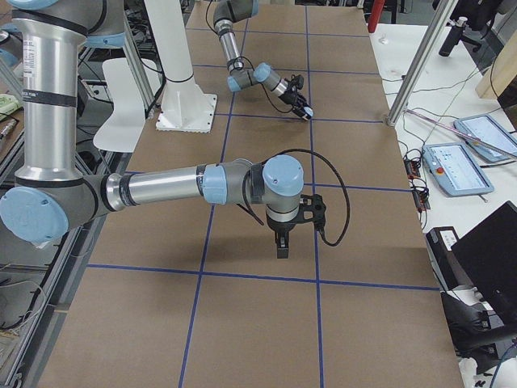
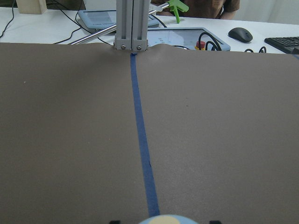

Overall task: Place and press bell with both arms
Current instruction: 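Carry the blue bell with the left gripper toward the table center, then set the bell down at the grid center and withdraw the left gripper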

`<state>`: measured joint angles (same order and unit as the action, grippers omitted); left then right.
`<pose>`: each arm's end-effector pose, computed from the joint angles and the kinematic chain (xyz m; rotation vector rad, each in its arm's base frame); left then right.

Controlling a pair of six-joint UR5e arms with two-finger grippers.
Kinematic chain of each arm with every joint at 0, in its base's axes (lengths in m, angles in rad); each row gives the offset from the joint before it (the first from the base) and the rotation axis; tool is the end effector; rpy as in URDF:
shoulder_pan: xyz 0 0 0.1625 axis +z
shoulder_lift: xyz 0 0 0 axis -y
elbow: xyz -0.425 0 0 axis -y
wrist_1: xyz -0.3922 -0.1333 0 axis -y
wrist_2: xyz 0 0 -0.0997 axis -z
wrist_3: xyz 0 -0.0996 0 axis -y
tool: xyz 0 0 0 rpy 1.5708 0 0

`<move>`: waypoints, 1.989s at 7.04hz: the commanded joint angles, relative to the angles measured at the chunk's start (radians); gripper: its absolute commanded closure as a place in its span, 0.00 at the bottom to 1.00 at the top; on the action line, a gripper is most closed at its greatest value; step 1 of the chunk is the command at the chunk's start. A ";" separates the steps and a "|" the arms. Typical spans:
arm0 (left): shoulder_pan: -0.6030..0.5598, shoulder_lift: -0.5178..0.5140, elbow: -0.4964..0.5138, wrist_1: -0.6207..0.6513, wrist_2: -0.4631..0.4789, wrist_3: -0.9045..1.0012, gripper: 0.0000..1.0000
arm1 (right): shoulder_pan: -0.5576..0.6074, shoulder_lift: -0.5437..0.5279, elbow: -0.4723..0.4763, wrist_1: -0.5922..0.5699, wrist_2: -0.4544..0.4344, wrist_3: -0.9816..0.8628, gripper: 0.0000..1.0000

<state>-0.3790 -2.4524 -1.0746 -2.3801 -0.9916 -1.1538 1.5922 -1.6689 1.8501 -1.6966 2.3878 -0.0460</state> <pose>0.6789 -0.4725 0.2232 0.9166 0.8711 -0.3127 0.0702 -0.4461 0.5773 0.0798 -0.8146 -0.0458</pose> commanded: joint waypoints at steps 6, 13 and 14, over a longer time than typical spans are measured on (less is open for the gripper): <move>-0.124 -0.048 -0.059 0.021 -0.155 -0.007 0.00 | -0.012 0.023 -0.002 0.011 -0.004 0.003 0.00; -0.487 0.321 -0.266 0.139 -0.761 0.185 0.00 | -0.364 0.309 -0.084 0.140 -0.021 0.387 0.00; -0.553 0.387 -0.293 0.137 -0.839 0.250 0.00 | -0.438 0.418 -0.133 0.138 -0.027 0.485 0.00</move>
<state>-0.8569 -2.1515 -1.3283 -2.2418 -1.7361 -0.9782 1.2583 -1.3766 1.7681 -1.5559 2.3721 0.3183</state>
